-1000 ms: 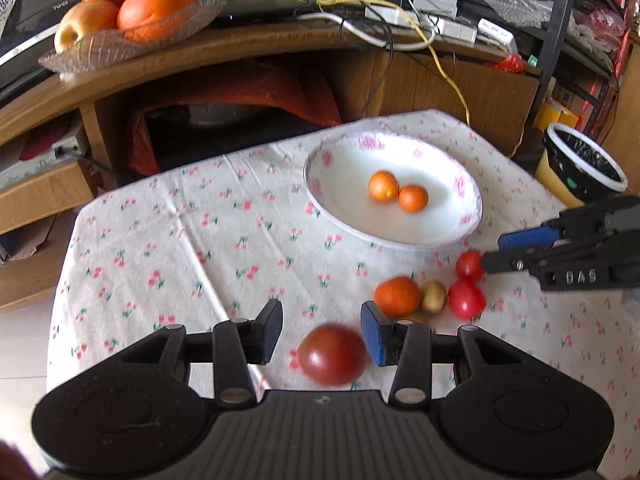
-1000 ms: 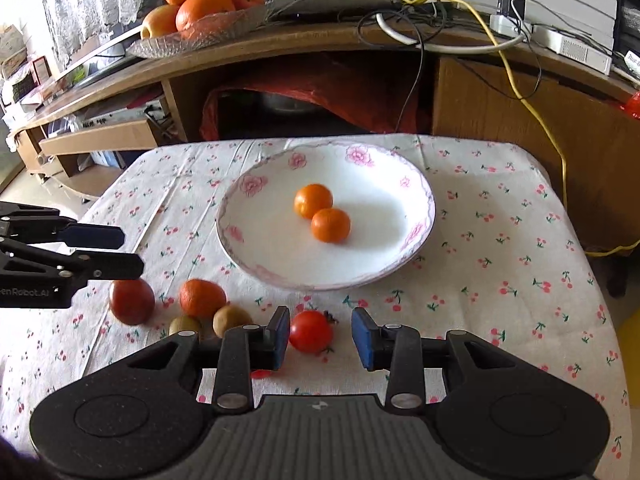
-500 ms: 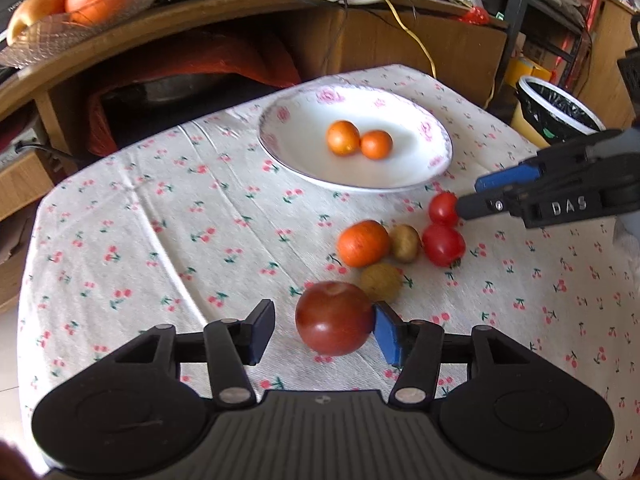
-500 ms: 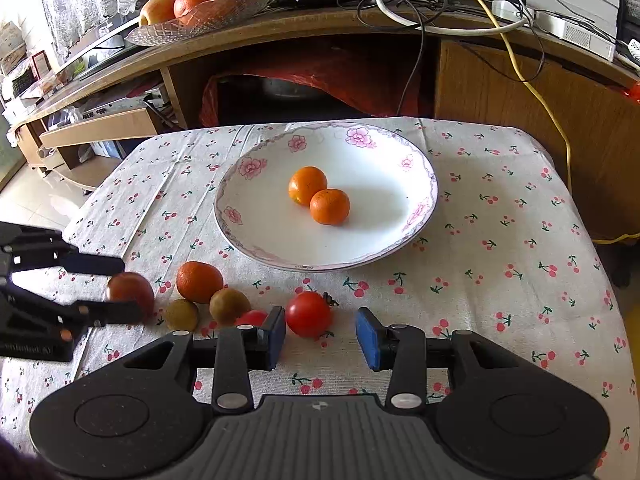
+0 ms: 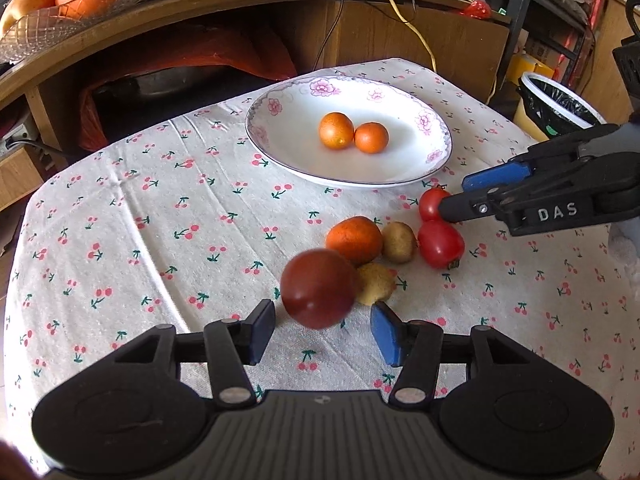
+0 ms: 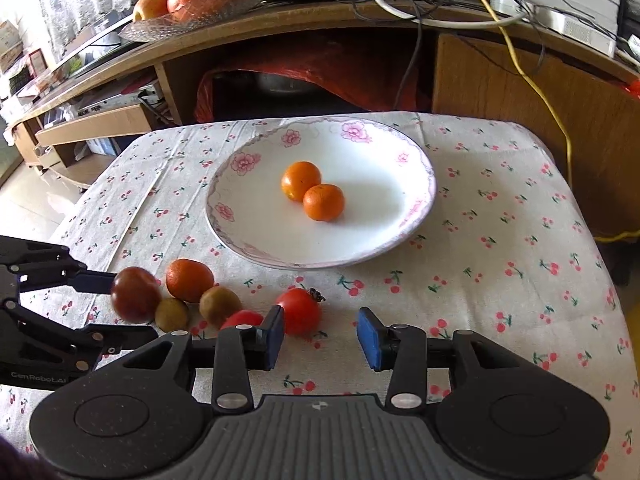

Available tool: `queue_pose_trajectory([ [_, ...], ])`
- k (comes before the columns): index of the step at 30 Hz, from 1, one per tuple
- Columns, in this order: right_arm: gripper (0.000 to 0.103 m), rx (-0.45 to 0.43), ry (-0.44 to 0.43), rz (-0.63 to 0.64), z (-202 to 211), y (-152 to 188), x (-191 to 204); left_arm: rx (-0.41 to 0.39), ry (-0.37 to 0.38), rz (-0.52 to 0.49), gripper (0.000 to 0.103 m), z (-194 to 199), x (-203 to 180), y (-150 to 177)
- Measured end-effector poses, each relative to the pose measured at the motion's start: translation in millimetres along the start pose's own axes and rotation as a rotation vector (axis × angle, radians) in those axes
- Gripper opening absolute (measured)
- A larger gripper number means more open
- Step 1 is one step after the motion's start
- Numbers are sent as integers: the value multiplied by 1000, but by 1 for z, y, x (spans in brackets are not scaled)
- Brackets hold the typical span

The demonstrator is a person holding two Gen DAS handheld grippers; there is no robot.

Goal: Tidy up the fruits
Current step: 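Close left tool on the dark red tomato while right tool grasps the red tomato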

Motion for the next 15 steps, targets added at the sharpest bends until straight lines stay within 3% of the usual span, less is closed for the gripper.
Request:
queue_pose_trajectory([
  [15,33,41,-59,-75,-26,-15,5,-5,20,32,61,-3,6,-6],
])
Point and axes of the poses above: each gripper's, at about its wrist camera, not at the fingertips, and z roughly against the way its jaws point, x to its left, y to its underside, the point moved 3 cm from there along -z, roughly the way its jaws point, and after that the axes turned 9 degrees about -y, right-handed, at the moved point
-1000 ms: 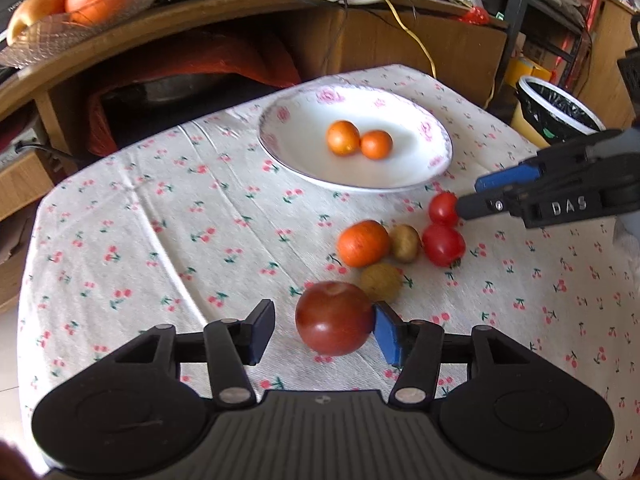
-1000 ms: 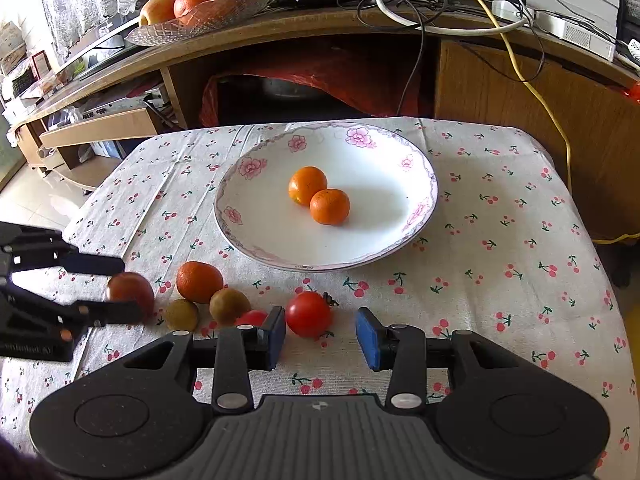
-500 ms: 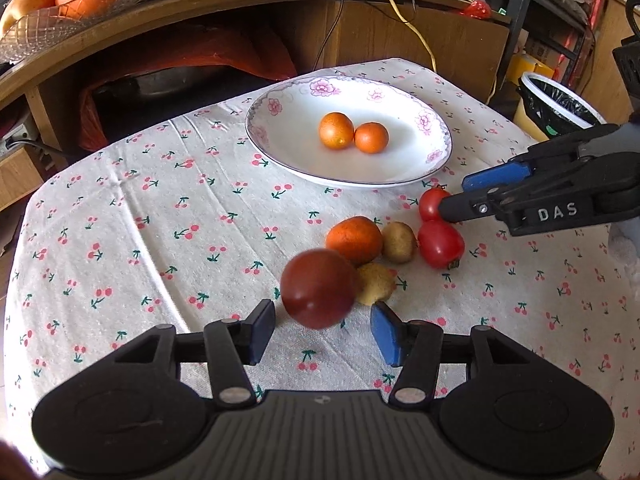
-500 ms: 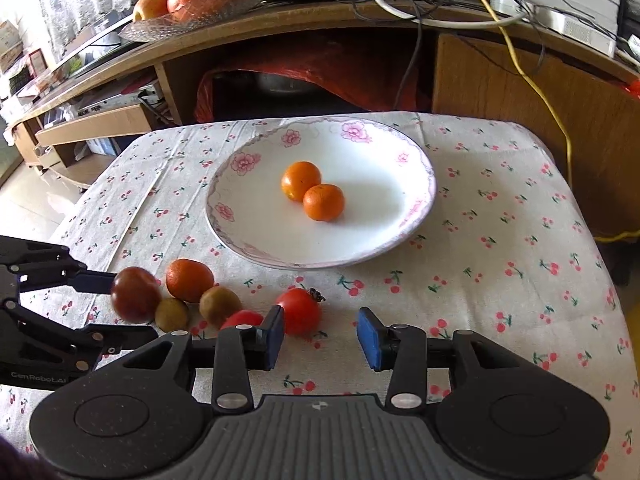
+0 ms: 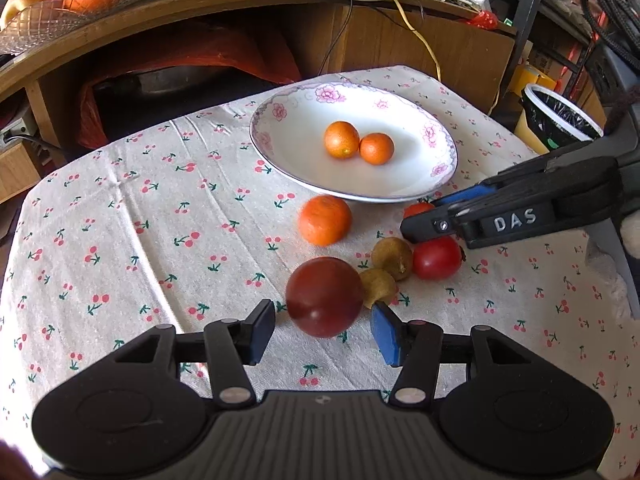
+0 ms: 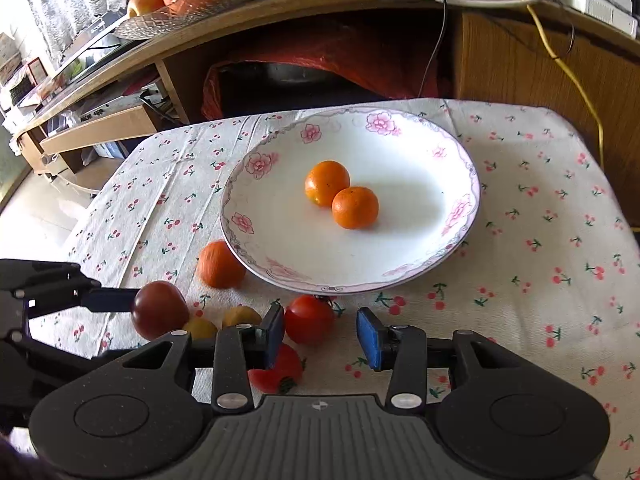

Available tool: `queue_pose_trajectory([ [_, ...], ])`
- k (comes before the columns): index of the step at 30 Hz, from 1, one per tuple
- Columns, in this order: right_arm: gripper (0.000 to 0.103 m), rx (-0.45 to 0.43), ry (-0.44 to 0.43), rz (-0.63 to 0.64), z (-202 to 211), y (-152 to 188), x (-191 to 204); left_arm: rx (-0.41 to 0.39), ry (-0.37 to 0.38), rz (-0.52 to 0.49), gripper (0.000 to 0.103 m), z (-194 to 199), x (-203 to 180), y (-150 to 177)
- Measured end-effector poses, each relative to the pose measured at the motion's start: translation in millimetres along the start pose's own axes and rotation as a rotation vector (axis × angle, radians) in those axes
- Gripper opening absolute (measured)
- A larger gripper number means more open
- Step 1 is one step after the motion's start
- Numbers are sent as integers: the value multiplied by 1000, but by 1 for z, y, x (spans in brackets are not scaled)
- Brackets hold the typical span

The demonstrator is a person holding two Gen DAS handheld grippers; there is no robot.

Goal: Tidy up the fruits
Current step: 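Close left tool on the dark red tomato while right tool grasps the red tomato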

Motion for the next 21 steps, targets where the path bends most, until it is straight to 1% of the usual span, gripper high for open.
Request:
queue_pose_trajectory([
  [5,23,16,-11,-7,-6,-3,4,-8,6,7,61,-1,-1,-3],
  [8,23,23,-16,-33,-8,-5,3,-12,11,19,60,-2,-1,-5],
  [11,22,35,-14,-26,-6,-5,5,-5,36,42,49,-3,1,-8],
  [15,22,35,-10,-24,3,-2,3,2,32,40,48,-2,1,-9],
  [21,22,27,27,-15,20,3,-3,19,12,8,48,4,-5,-6],
])
Point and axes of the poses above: each gripper's, at about its wrist camera, not at the fingertips, and z roughly against the way its jaws point, x to its left, y to its underside, the point moved 3 cm from there along -z, roughly the way its jaws point, and after that the axes turned 9 degrees about -y, right-handed, at the moved point
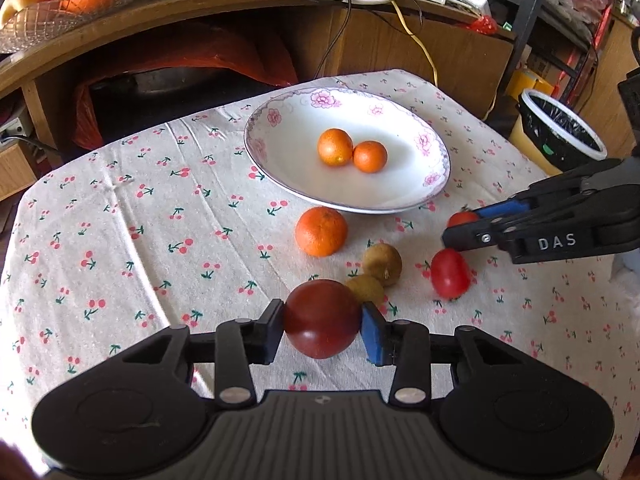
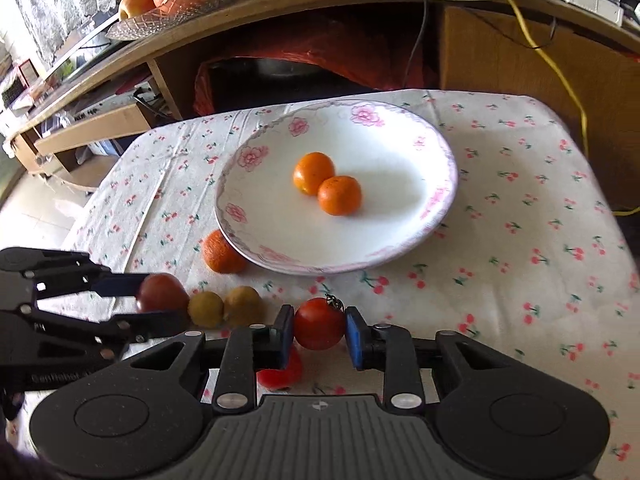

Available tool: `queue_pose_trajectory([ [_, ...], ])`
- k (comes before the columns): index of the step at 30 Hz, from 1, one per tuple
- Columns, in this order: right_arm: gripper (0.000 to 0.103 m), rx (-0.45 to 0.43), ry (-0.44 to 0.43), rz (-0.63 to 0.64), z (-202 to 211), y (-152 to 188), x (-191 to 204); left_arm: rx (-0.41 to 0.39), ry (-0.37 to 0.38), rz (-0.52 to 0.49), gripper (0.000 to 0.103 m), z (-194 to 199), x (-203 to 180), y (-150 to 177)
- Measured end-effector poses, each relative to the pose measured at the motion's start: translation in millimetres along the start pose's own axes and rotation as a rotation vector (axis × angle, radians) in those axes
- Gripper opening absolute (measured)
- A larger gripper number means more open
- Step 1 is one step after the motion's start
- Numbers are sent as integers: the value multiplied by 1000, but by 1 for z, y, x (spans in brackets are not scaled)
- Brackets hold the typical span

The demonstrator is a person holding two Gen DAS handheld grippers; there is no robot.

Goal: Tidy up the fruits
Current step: 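Close left tool on the dark red tomato while right tool grasps the red tomato, then carry both tomatoes into the white bowl and open both tools to release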

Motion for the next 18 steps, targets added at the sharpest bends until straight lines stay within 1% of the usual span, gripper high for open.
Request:
queue_pose_trajectory([
  [5,22,3,45,22,7,9,-8,9,-14,-24,48,6,-5,2],
  [8,22,26,68,20,5,13,-13,16,-12,-26,48,12,-7,4],
  [12,22,27,69,20,7,16,-13,13,-33,-62,48,13,-11,5],
  [14,22,29,73,26,8,18,-13,28,-37,-63,48,9,-12,7],
  [18,22,32,84,45,8,20,-10,21,-43,-70,49,6,-13,6],
])
Point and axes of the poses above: each gripper's, at about its wrist camera, not at the fingertips, and z roughly against the way its jaws point, x to its left, y to its underside, the point moved 3 cm from there along -z, roughly the way its jaws point, and after that the axes turned 9 degrees about -y, right-handed, at the moved point
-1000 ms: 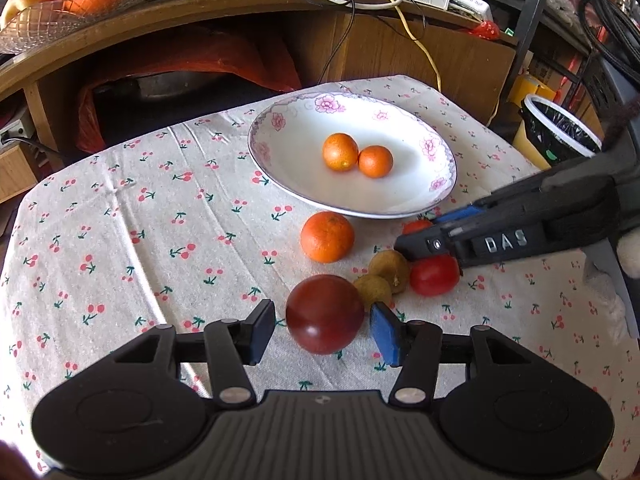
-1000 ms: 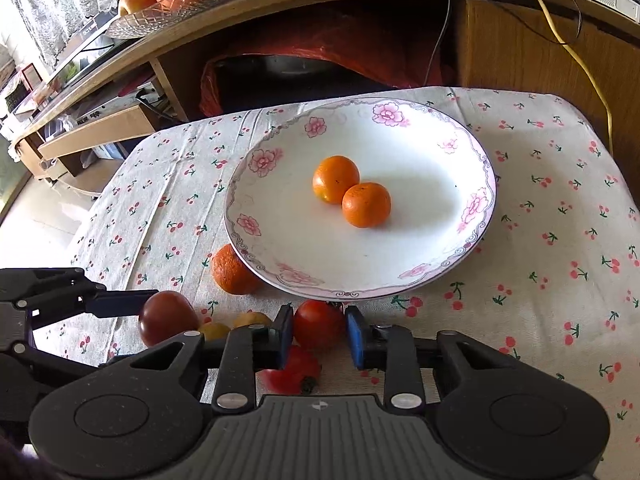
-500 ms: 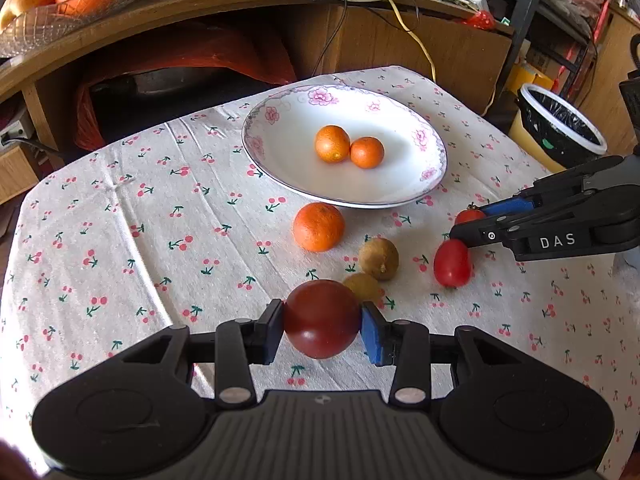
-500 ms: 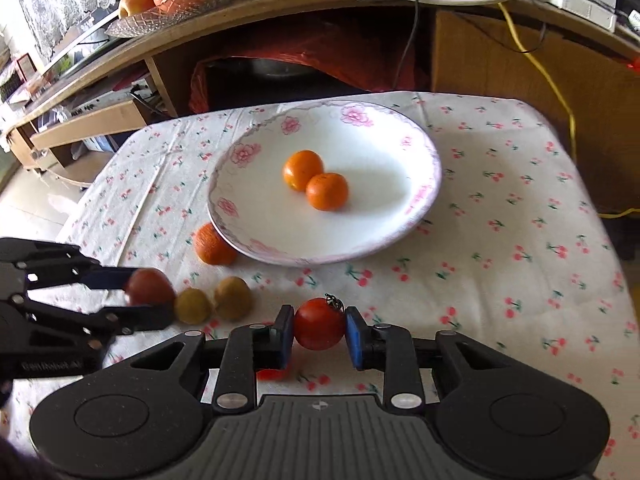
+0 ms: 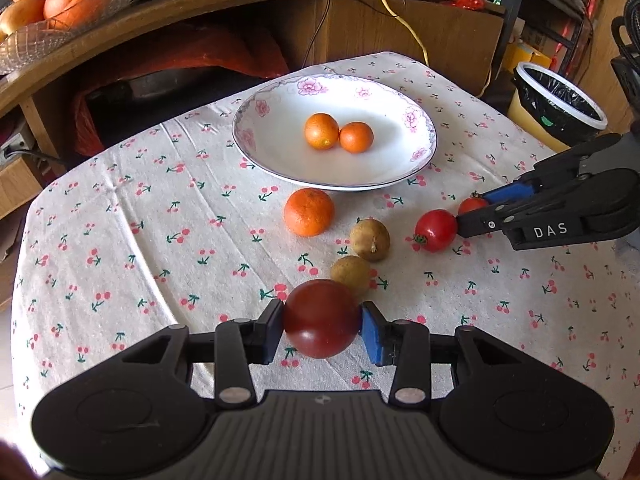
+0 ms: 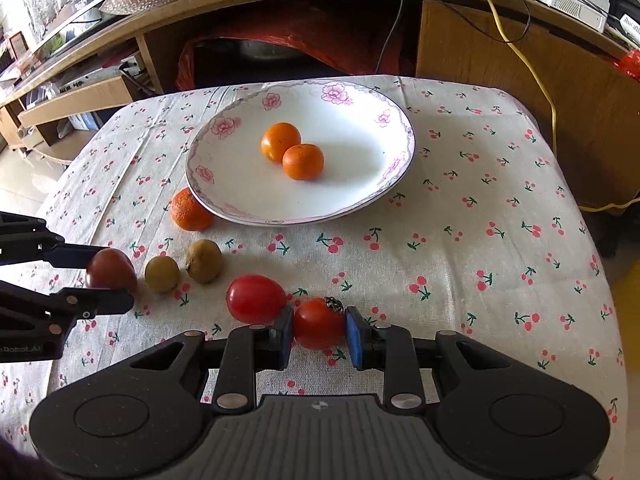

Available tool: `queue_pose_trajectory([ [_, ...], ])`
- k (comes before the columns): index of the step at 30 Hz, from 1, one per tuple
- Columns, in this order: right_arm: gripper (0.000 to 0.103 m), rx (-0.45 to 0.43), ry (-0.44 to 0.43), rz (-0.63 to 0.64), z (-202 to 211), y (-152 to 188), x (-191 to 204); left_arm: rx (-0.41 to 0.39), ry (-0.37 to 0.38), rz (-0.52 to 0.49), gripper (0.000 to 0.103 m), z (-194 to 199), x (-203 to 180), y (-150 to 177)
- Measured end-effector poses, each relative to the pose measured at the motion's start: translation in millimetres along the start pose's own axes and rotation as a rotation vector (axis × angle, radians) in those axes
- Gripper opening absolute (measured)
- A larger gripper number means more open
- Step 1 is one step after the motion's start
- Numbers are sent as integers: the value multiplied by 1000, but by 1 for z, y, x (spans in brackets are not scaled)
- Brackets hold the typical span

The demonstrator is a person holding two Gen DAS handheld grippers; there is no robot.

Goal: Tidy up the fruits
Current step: 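Carry both tomatoes into the white bowl and open both tools to release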

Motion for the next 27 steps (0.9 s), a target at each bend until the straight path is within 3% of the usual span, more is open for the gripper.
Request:
queue_pose_trajectory([
  [9,24,-7,2,2,-2,1,-1,5,-11,-50,50,-8,-11,3],
  [27,22,-21,11,38,9,-1,7,-21,-10,-10,49,4,-4,-10],
])
Point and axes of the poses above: each gripper's, at about its wrist camera, not at the fingertips, and z roughly against the way its jaws point, x to its left, y to its underside, the point moved 3 cm from there along -z, roughly the way its jaws point, and after that the axes turned 9 degrees about -y, right-handed, at the moved point
